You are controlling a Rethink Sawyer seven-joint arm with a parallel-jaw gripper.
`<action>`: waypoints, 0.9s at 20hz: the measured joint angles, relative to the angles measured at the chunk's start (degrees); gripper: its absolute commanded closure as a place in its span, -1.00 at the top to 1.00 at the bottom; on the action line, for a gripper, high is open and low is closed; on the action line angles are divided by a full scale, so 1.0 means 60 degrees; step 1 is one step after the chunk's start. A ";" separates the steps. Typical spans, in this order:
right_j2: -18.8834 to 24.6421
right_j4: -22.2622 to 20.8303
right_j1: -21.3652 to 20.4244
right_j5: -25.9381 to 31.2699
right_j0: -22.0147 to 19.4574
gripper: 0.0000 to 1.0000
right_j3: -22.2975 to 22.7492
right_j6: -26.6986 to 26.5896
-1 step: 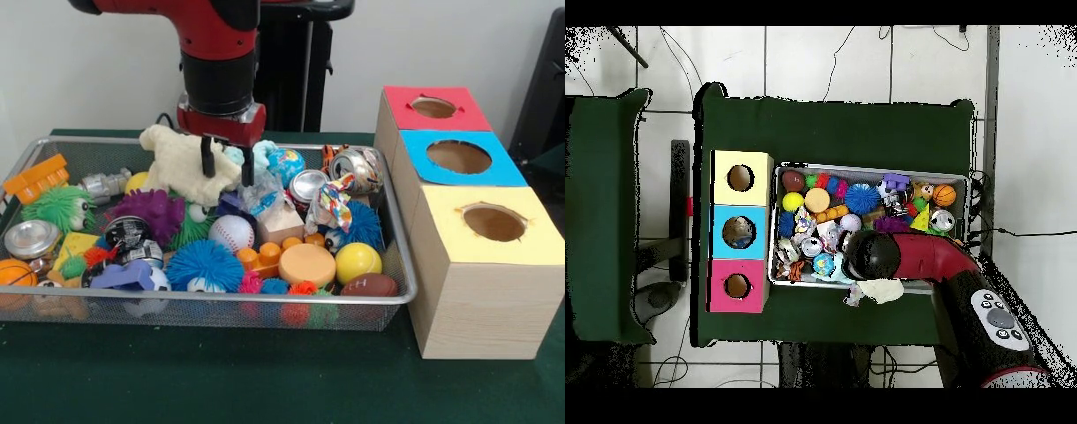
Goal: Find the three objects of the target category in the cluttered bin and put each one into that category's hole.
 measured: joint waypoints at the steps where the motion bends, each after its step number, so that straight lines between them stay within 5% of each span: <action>1: 0.0034 -0.0001 -0.0025 0.0000 -0.0003 1.00 0.0001 0.0000; 18: 0.0915 0.0060 -0.0750 0.0343 -0.0312 1.00 0.0005 0.0000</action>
